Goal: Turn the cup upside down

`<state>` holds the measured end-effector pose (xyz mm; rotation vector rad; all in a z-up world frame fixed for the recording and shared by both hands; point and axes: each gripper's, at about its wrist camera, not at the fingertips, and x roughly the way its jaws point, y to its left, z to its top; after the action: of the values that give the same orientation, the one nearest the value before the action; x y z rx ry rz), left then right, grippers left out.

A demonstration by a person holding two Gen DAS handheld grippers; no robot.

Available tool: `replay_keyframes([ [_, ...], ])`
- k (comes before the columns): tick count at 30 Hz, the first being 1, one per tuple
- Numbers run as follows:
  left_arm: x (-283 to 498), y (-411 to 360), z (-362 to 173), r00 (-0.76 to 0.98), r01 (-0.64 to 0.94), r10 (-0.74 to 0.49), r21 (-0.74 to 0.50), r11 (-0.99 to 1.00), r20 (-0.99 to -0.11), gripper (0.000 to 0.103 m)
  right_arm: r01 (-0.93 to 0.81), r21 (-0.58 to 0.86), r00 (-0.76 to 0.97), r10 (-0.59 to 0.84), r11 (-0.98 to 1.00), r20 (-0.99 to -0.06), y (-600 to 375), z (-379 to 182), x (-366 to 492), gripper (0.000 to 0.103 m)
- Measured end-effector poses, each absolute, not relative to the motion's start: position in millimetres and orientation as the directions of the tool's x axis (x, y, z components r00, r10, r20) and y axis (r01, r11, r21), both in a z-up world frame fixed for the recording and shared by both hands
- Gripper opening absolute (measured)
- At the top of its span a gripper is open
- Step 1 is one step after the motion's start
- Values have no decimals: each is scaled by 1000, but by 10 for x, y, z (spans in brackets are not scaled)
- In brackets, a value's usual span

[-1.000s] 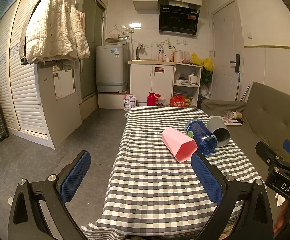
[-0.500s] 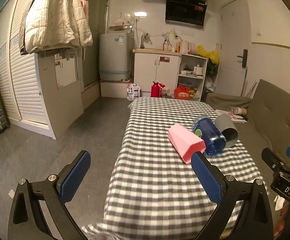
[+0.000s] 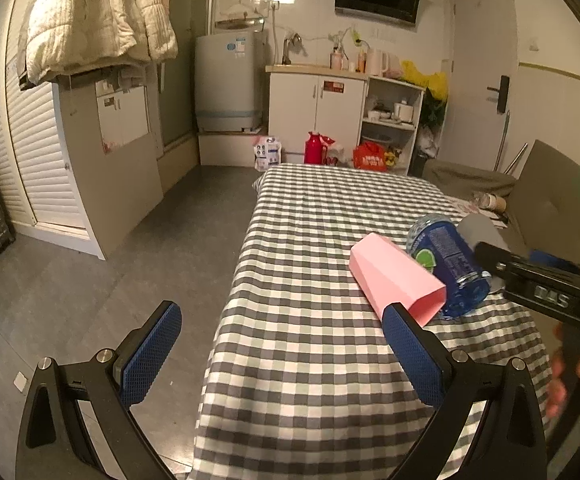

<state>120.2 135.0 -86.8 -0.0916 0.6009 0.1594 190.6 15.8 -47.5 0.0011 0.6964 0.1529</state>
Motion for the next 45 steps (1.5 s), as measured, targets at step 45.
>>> replay_keyframes([
  [45,555,1456,-652,735,-187,99,-59,981,-671,103,-194,-3,592,115,981,-798,523,-672,510,85],
])
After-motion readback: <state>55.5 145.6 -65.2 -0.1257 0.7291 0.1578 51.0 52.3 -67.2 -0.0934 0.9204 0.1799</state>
